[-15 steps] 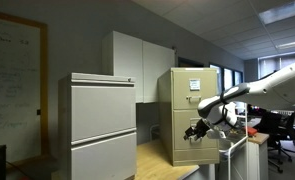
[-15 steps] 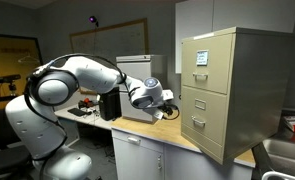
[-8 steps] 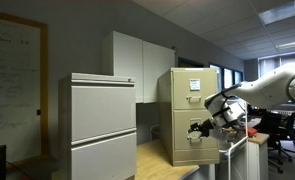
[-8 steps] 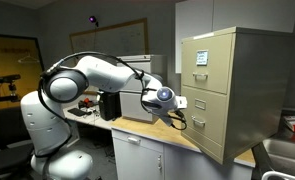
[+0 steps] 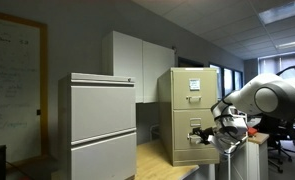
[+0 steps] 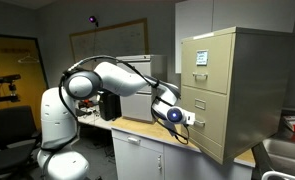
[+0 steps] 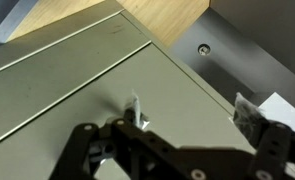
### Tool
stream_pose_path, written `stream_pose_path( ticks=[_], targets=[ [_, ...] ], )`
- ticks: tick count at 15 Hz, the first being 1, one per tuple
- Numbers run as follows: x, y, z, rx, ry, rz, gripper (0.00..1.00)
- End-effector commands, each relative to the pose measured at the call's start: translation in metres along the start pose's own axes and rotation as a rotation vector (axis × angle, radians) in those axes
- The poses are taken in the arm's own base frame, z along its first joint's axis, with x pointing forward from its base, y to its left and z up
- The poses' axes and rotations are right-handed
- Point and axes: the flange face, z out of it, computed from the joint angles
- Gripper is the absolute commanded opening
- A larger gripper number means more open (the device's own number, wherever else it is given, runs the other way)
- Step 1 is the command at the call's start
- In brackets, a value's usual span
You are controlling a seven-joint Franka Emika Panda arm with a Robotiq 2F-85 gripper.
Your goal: Open the bottom drawer of the file cabinet to the right
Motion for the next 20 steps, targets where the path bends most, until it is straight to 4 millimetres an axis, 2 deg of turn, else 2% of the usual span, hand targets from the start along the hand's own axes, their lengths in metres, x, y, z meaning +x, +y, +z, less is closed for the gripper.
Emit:
stream_pose_path(
  ticks=[1,7,12,20],
  targets=[
    [0.006,0.030,0.017,0.039,0.064,0.077,1.00],
    [0.011,0.065,0.009,0.052,0.184,0.184,1.00],
    [0.022,0.080,0.008,0.079,0.260,0.263,1.00],
    [0.018,0.096,0.040,0.134,0.274,0.333,1.00]
  ],
)
